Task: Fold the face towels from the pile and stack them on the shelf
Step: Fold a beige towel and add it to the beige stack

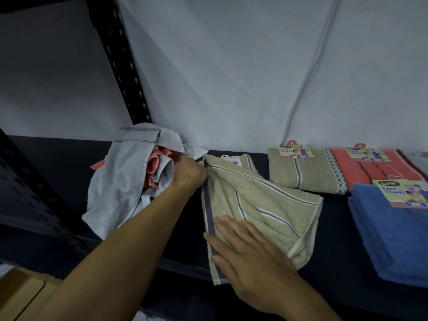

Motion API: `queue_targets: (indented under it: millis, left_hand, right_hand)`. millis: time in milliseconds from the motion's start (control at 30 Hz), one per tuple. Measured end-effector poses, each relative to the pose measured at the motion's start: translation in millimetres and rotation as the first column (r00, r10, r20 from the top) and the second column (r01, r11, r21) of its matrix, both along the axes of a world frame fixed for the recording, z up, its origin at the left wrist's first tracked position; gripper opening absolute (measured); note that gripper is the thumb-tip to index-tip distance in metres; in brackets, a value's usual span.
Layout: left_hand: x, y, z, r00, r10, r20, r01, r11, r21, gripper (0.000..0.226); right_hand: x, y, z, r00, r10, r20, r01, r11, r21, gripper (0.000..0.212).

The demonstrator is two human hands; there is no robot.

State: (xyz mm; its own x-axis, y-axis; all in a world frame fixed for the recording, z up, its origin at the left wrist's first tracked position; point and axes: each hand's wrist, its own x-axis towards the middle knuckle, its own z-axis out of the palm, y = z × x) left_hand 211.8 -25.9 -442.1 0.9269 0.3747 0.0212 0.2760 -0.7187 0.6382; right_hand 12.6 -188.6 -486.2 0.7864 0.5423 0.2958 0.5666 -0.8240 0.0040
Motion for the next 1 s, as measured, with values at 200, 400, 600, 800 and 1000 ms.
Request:
queue_targets:
  millis: [200, 400, 600, 800, 1000]
  left_hand:
    - [-7, 2, -2, 0.996, 0.087, 0.018, -0.084, 0.991, -0.1, 0.035]
    - [-4, -1, 6, 0.998, 0.035, 0.05, -0.031, 0.997, -0.073, 0.047]
    - [-3, -9, 11, 1.0, -0.003, 0.015, 0.002, 0.999, 0.046, 0.039]
    - [3, -11, 18, 1.0, -0.022, 0.006, 0.022, 1.0, 0.012, 0.035]
    - [3, -13, 20, 0.998, -0.06, 0.013, 0.059, 0.996, 0.068, 0.035]
  right_hand:
    - [0, 0, 1, 1.0, 0.002, -0.006, -0.002, 1.0, -0.002, 0.048]
    - [1, -1, 2, 1.0, 0.02, -0.015, -0.02, 1.0, 0.006, 0.049]
    - [1, -1, 3, 0.999, 0.029, -0.031, -0.029, 1.0, 0.012, 0.05]
    - [0, -2, 3, 0.999, 0.03, -0.03, -0.029, 0.999, 0.031, 0.049]
    - [0, -1, 5, 0.998, 0.022, -0.059, -0.02, 0.999, 0.028, 0.049]
